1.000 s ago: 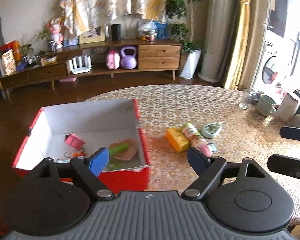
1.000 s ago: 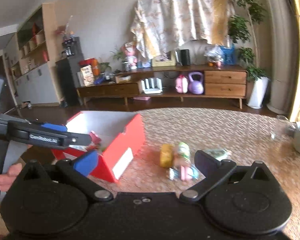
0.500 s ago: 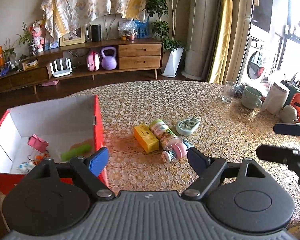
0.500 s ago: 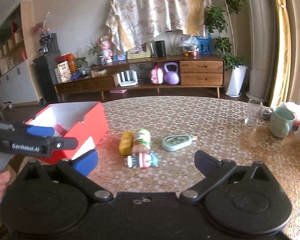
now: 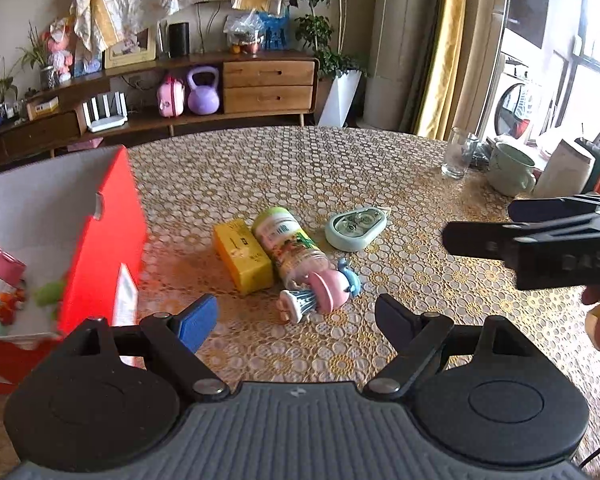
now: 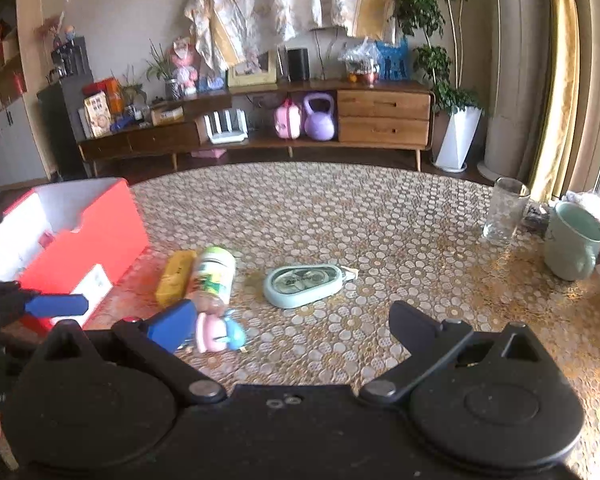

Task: Organize rigid objects
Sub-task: 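Lower the right tool onto the mint tape dispenser and close on it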

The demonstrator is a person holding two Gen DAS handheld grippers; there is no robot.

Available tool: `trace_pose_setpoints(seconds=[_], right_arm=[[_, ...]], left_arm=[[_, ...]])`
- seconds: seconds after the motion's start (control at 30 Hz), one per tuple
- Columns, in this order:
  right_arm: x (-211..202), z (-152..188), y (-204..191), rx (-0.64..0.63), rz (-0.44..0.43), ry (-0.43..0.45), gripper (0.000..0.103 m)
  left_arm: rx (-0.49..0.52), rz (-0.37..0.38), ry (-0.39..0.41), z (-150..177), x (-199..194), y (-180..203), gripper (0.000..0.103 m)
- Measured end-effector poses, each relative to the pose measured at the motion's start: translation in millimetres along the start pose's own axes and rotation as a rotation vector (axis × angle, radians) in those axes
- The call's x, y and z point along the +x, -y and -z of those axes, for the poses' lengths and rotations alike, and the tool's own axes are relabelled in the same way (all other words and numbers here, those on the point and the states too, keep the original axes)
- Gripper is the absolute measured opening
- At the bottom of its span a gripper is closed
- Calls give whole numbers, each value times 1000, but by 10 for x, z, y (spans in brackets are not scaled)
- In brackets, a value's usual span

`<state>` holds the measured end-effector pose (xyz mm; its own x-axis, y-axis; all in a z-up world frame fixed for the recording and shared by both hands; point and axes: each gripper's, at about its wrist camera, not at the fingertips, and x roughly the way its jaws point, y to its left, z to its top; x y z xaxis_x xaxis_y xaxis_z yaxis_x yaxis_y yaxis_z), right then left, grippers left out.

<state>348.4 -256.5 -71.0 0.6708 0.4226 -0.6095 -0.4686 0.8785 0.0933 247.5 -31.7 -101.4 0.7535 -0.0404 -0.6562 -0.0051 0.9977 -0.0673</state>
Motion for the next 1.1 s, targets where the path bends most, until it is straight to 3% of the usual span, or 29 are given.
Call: trace_pose_setpoints(seconds=[0.4,0.77,1.1], right_arm=[[678,-121,163,58,28,-106,103],[1255,-274,136,221,99,-192,102],[1598,-406,7,207,194,-260,99]], left_arm=[[-51,-22,-61,18,635,118,86],[-70,-26,-67,-24,865,165,86],[-101,-29,-55,-46,953,72,86]])
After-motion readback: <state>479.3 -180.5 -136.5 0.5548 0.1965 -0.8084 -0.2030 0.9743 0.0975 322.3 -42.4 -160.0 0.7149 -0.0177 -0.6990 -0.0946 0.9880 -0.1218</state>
